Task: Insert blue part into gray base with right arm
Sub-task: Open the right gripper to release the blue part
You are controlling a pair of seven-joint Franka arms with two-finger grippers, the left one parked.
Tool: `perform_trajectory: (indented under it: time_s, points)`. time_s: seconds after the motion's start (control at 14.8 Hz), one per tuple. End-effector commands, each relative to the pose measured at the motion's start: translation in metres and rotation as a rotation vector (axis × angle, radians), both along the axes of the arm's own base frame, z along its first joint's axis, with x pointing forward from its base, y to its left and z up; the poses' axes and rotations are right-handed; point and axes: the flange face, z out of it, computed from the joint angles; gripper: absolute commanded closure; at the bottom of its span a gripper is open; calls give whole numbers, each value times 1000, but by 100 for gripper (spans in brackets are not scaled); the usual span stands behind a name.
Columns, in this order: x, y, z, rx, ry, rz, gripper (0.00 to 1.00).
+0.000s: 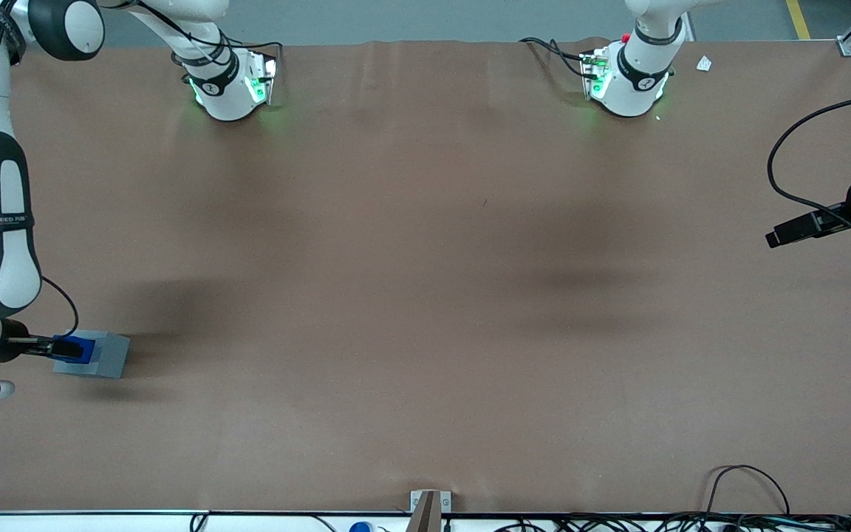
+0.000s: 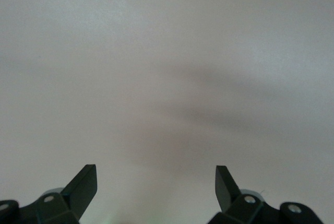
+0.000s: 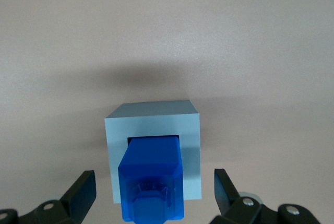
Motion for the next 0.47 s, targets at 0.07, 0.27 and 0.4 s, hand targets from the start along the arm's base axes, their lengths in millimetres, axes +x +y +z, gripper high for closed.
perform_trajectory:
  time_s: [0.07,0.27,0.4]
  points:
    - [2,3,26,9,-35,14,0]
    - [-7,5,48,27,-2,14,0]
    - [-14,9,71,45,-6,11,0]
